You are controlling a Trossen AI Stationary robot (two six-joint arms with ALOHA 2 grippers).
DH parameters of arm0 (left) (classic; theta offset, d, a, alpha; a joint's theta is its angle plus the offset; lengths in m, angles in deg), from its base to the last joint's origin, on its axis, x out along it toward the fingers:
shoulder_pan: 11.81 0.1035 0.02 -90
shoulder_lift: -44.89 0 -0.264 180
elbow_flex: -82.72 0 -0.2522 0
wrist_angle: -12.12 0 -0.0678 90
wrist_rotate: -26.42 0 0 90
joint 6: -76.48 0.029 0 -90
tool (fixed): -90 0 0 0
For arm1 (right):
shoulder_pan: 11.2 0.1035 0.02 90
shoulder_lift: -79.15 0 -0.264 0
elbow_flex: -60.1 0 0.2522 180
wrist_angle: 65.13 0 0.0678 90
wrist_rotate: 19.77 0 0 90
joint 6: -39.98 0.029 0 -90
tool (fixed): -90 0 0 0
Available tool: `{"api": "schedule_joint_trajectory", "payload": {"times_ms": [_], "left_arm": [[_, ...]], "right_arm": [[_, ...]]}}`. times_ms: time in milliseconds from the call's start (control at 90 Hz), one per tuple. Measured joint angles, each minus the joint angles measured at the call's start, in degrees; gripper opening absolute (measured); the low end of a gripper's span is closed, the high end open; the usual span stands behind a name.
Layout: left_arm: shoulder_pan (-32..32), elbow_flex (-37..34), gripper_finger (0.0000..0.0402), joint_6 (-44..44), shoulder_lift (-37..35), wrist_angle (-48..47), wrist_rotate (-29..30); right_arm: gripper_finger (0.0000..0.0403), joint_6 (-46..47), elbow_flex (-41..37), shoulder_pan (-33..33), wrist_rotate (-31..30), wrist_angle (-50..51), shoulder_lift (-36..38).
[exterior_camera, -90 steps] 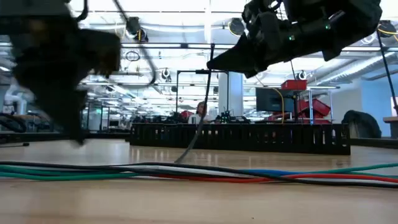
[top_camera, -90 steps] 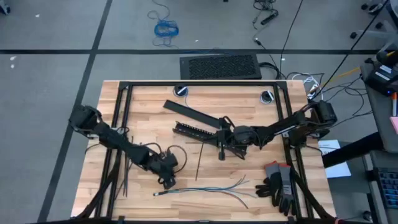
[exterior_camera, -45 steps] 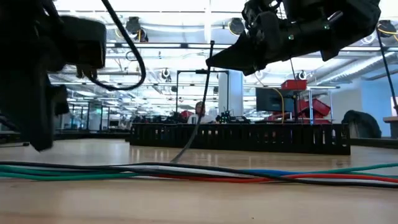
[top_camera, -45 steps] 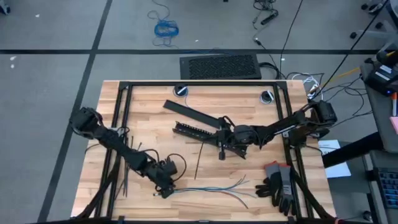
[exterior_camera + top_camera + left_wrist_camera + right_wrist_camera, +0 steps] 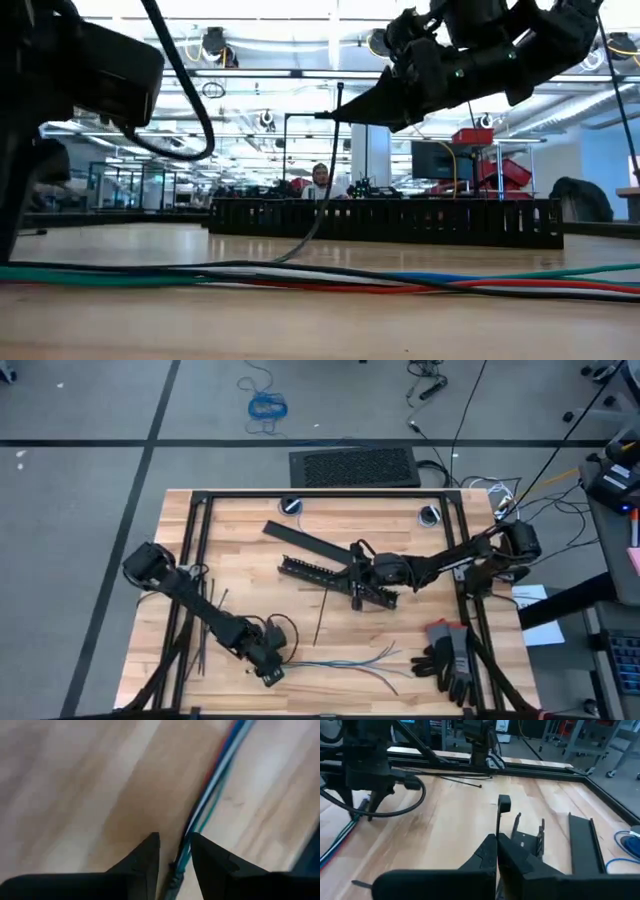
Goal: Ziptie cables
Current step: Wrap the cable wires with the black zip tie
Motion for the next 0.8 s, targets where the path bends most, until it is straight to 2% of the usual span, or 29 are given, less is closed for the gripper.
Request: {"api": "schedule_joint_trajectory", "payload": {"times_ms": [111, 278, 411, 522, 644, 800], "left_arm": [[0.13, 3.25, 0.0112, 0.58, 0.56, -6.29, 0.7], [0.11, 4.27, 0.0112, 0.99, 0.67, -8.92, 0.72], [0.07, 4.27, 0.0112, 2.69, 0.67, -12.13, -2.06], [0.04, 4.27, 0.0112, 3.54, 0.67, -10.54, -4.64], [-0.78, 4.33, 0.0112, 3.84, 0.67, -6.7, -4.89], [-2.4, 4.32, 0.0113, 4.69, 0.67, -6.65, -5.36]], "right_arm": [[0.0, 0.0, 0.0, 0.02, -0.01, 0.44, 0.0], [0.0, 0.63, 0.0, 0.17, -0.02, 0.45, 0.0], [0.0, 2.63, 0.0, 0.23, 0.0, 0.47, 0.02], [0.0, 3.87, 0.0, 0.76, -0.05, 0.38, 0.02], [0.0, 5.57, 0.0, 1.57, -0.09, 0.08, 0.02], [0.0, 7.06, 0.0, 2.8, -0.57, -0.07, 0.02]]}}
